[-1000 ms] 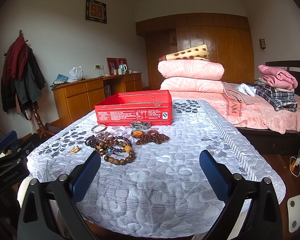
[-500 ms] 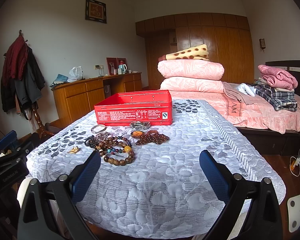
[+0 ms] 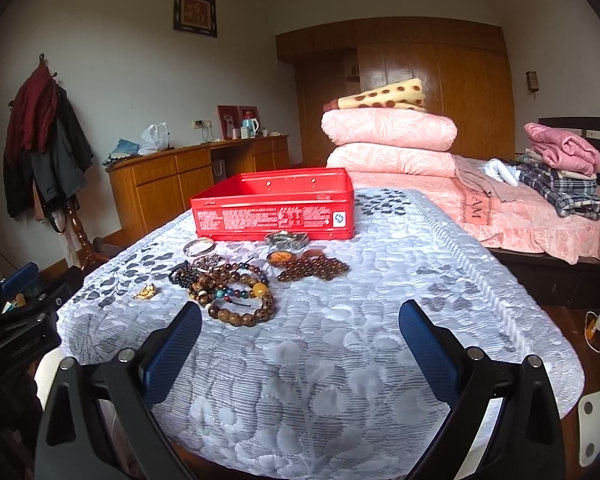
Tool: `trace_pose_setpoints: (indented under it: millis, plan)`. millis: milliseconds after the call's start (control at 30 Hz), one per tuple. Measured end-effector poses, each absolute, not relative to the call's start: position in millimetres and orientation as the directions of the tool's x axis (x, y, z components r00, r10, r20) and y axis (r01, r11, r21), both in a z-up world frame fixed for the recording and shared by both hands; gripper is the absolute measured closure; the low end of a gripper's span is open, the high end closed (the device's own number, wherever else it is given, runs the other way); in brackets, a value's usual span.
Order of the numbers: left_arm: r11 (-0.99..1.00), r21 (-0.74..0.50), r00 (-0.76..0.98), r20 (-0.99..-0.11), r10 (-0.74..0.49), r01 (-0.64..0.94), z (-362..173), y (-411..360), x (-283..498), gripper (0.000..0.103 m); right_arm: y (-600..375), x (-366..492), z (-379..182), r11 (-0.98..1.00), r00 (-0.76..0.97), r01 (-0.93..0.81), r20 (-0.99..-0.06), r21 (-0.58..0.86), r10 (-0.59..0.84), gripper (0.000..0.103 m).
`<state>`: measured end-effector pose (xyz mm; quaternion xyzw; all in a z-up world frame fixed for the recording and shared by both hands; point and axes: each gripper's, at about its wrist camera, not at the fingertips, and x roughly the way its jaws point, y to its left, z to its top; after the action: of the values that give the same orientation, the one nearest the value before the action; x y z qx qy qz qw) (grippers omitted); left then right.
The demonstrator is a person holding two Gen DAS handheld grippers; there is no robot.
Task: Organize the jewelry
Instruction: 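Grasp the gold brooch with the left tool while the right tool grasps the yellow-bead bracelet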
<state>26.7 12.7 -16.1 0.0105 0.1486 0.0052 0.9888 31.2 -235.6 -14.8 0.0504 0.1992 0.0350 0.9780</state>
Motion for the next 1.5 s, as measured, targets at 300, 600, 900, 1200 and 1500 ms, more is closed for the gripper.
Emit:
trace_pose_setpoints:
  millis: [300,600,900,1200,1500]
  plan:
    - [0.999,0.016,0.93,-0.368,-0.027,0.035,-27,9,60,0.005,-233,56,-26,0.981,0.886,-0.105,-0.432,0.165,0.168,0.006]
    - [0.995,0.009,0.877,-0.473,-0.08,0.095,-38,-8,107,0.031,-239,76,-35,0.98,0.87,-0.094,-0.463,0.176,0.167,0.007]
    - [0.987,-0.024,0.808,-0.572,-0.141,0.156,-56,-14,132,0.05,-240,91,-39,0.975,0.859,-0.106,-0.476,0.194,0.188,0.007]
    - [0.992,-0.029,0.817,-0.564,-0.121,0.127,-56,-9,135,0.077,-236,110,-42,0.968,0.828,-0.129,-0.513,0.216,0.225,0.025]
    - [0.991,-0.046,0.805,-0.579,-0.127,0.123,-55,-12,138,0.081,-222,131,-44,0.964,0.777,-0.156,-0.575,0.215,0.254,0.058]
